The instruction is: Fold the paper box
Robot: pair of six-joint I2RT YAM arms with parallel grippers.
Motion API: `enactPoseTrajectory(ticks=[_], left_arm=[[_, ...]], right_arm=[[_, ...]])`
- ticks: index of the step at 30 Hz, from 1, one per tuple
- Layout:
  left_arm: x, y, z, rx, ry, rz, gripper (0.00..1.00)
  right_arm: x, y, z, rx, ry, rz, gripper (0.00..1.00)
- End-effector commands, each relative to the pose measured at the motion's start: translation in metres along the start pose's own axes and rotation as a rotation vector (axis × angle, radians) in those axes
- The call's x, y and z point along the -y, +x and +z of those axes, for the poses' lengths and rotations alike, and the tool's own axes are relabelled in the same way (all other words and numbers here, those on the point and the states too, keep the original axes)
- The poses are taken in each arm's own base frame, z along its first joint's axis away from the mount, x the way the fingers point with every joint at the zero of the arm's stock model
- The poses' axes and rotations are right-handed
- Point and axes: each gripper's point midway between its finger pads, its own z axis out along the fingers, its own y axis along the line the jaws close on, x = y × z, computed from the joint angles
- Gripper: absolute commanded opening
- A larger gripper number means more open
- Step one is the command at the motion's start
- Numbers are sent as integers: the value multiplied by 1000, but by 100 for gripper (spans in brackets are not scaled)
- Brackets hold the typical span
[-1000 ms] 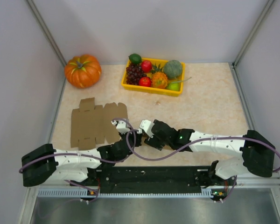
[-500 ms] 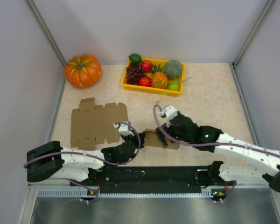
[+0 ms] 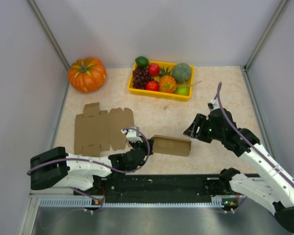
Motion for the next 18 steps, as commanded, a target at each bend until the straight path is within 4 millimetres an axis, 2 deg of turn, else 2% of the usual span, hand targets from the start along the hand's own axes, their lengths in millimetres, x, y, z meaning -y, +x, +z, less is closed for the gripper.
enactPoseTrajectory(ticks=[1, 3, 4, 5, 7, 13, 18], left_arm=[[-64, 66, -18, -253, -126, 262, 0], [-64, 66, -18, -254, -128, 264, 0], [-62, 65, -18, -253, -125, 263, 0], [-62, 65, -18, -253, -124, 262, 0], [-63, 64, -19, -249, -125, 261, 0], [-63, 63, -18, -247, -127, 265, 0], [-63, 63, -19, -244, -126, 263, 0]], right_arm=[[-15, 6, 19, -82, -65, 94, 65], [2, 7, 21, -78, -9, 120, 68], [13, 13, 23, -87, 12, 148, 66], [20, 11, 23, -75, 19, 195, 63], [25, 15, 21, -71, 14, 223, 59], [27, 29, 25, -119, 10, 287, 44], [32, 38, 30, -140, 21, 338, 41]])
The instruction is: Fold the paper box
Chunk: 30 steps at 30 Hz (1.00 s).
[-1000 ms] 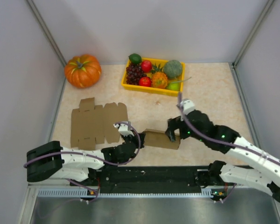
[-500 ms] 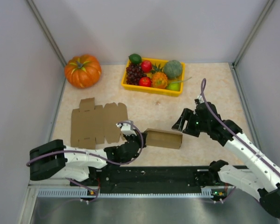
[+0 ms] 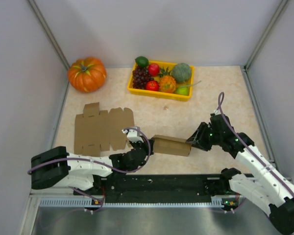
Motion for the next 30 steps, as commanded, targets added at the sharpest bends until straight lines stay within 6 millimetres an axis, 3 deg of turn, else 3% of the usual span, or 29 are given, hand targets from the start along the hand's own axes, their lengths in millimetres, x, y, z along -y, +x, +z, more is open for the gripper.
enactPoseTrajectory(ticks=[1, 7, 11, 12, 14, 15, 16, 18, 20, 25, 26, 28, 30], left_arm=[[-65, 61, -20, -240, -120, 256, 0], [-67, 61, -20, -235, -123, 253, 0], [-68, 62, -20, -238, -125, 260, 0], [-68, 62, -20, -237, -126, 261, 0], [-67, 60, -20, -230, -126, 261, 0], [-68, 60, -21, -229, -127, 263, 0], [-68, 59, -21, -226, -128, 261, 0], [-69, 60, -21, -225, -129, 261, 0], [-69, 61, -20, -226, -131, 261, 0], [-71, 63, -20, -229, -142, 263, 0], [-71, 63, -20, -229, -142, 265, 0], [-71, 63, -20, -230, -145, 262, 0], [-70, 62, -21, -228, -145, 264, 0]], right_arm=[[1, 4, 4, -10, -18, 62, 38], [30, 7, 16, 43, 29, 76, 27], [25, 2, 12, 71, -13, -75, 28], [9, -7, 1, 97, -55, -123, 33], [-1, -14, -16, 121, -73, -228, 42], [-21, -25, -35, 168, -112, -270, 53], [-26, -29, -44, 185, -113, -295, 59], [-47, -41, -62, 223, -141, -343, 66], [-65, -39, -56, 158, -181, -337, 66], [-139, -19, -22, 30, -415, -280, 56], [-139, -23, -3, 34, -357, -270, 56], [-156, -17, 5, 7, -406, -271, 55], [-157, -8, 22, -38, -411, -244, 53]])
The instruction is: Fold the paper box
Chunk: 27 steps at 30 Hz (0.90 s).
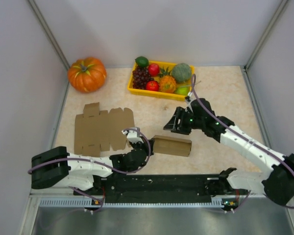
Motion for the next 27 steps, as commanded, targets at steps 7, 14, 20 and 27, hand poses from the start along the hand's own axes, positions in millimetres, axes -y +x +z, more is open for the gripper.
enactPoseTrajectory(ticks=[7, 14, 20, 27], left_arm=[[-64, 55, -21, -230, -126, 265, 2], [-31, 46, -27, -239, 22, 210, 29], [-3, 35, -47, -283, 194, 190, 55], [36, -10, -89, -363, 348, -11, 74]], right_arm=[[-11, 20, 44, -24, -83, -144, 47], [1, 38, 45, -12, -124, -133, 33], [10, 41, 46, -5, -104, -142, 32], [17, 39, 44, 12, -81, -193, 32]])
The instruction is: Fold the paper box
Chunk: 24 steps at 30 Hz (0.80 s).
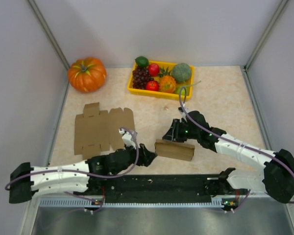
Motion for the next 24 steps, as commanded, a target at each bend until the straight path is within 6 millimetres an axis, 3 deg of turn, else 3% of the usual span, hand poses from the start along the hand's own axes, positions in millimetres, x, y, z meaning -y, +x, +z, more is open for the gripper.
enactPoseTrajectory(ticks=[1, 2, 4, 5, 6, 7, 8, 10, 11, 13, 15, 16, 17, 18, 20, 24], left_arm=[[26, -16, -28, -93, 106, -78, 76], [34, -36, -32, -58, 124, -99, 78], [28, -43, -35, -94, 92, -130, 87], [17, -65, -28, -62, 54, -190, 87], [14, -74, -24, -67, 60, -240, 86], [26, -68, -26, -156, 151, -279, 85], [13, -86, -12, -121, 142, -322, 90], [17, -84, -6, -190, 188, -350, 91], [14, -85, 7, -213, 183, -362, 91], [27, -86, 14, -259, 250, -358, 91], [36, -79, 21, -347, 293, -360, 83], [32, -75, 27, -370, 276, -367, 77], [32, -74, 29, -375, 276, -366, 73], [31, -74, 31, -371, 280, -364, 70], [28, -69, 35, -381, 269, -371, 70], [27, -63, 40, -412, 285, -375, 70]], right_arm=[[-7, -11, -6, 64, -20, -79, 32], [-4, -10, -6, 61, -5, -84, 33], [-3, -15, -7, 73, 17, -96, 34], [-1, -16, -9, 73, 32, -100, 35], [-2, -18, -10, 74, 40, -100, 35], [-2, -19, -11, 75, 41, -109, 35], [-3, -19, -12, 74, 44, -112, 36], [-2, -18, -13, 62, 54, -108, 37], [-2, -19, -15, 63, 60, -109, 38], [5, -19, -20, 57, 114, -107, 39], [6, -25, -32, 67, 168, -108, 47], [28, -18, -45, 36, 293, -96, 53], [33, -19, -55, 31, 344, -86, 64], [35, -34, -68, 68, 391, -61, 69], [54, -23, -92, 12, 497, 10, 77], [57, -11, -124, -5, 417, 154, 78]])
